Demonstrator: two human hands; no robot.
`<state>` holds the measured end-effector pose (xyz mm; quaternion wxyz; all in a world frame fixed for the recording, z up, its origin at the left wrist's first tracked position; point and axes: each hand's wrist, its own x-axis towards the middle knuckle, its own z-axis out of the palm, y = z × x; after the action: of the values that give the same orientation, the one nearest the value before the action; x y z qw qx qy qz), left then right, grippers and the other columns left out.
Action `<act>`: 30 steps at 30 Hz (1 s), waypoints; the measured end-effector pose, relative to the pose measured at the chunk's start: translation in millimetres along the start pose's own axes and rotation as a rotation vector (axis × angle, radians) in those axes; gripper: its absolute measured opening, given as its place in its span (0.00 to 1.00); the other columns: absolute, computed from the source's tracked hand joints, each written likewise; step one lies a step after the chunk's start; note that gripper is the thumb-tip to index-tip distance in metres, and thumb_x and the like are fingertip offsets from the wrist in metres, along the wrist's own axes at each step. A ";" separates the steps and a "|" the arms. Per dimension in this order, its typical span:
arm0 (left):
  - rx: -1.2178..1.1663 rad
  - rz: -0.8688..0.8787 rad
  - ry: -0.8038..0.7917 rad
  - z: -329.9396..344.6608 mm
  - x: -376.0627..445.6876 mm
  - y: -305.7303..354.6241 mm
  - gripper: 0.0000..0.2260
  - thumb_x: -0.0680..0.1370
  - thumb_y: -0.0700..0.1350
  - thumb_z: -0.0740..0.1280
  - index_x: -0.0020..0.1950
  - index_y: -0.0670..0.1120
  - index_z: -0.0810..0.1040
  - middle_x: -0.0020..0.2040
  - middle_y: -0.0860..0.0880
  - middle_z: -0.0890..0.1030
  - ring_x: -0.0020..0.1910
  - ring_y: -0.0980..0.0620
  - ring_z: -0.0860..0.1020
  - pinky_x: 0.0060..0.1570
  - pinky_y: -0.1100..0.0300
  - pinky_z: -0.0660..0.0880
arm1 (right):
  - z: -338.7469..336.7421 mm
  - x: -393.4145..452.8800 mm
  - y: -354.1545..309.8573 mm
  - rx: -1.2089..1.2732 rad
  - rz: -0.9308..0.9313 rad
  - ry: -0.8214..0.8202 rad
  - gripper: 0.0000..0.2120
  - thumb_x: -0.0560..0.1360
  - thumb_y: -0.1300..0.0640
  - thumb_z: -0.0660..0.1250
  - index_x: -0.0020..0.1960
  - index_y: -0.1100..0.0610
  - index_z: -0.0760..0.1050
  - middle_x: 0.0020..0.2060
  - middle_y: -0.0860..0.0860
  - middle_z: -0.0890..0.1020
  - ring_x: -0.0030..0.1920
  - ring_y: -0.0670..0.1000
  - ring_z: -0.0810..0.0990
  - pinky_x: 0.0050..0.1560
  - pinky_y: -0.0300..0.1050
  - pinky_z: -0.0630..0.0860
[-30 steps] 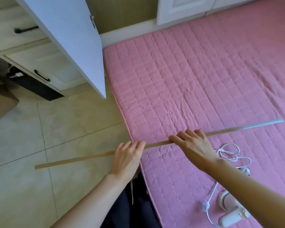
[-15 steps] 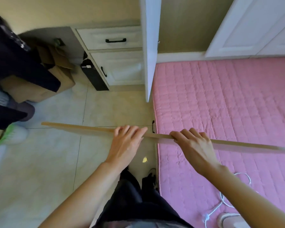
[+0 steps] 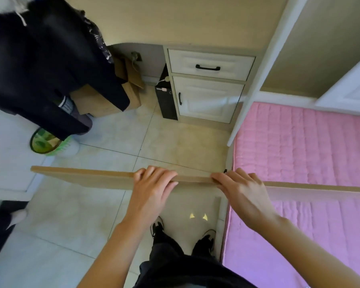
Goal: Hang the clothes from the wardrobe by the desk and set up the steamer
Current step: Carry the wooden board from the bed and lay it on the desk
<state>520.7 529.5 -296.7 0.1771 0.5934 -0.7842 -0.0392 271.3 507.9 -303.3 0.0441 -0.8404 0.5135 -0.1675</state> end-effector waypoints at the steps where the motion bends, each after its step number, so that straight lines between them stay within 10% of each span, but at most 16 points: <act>1: 0.004 -0.023 0.003 -4.3 -3.0 -9.4 0.11 0.81 0.52 0.59 0.53 0.51 0.79 0.47 0.58 0.79 0.49 0.53 0.75 0.53 0.56 0.63 | 2.6 9.3 -7.2 -0.001 -0.022 0.002 0.09 0.74 0.58 0.69 0.53 0.49 0.76 0.36 0.45 0.79 0.36 0.54 0.76 0.33 0.46 0.69; 30: -0.087 -0.041 0.032 -124.8 76.6 -343.9 0.09 0.79 0.53 0.59 0.52 0.53 0.77 0.45 0.60 0.77 0.48 0.57 0.73 0.55 0.60 0.62 | 86.7 286.0 -217.2 0.045 -0.048 -0.007 0.11 0.78 0.50 0.57 0.56 0.47 0.76 0.38 0.44 0.81 0.37 0.49 0.77 0.33 0.44 0.74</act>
<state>858.6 375.0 -255.9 0.2146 0.6016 -0.7665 -0.0674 603.1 350.2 -263.7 0.0610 -0.8520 0.4889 -0.1771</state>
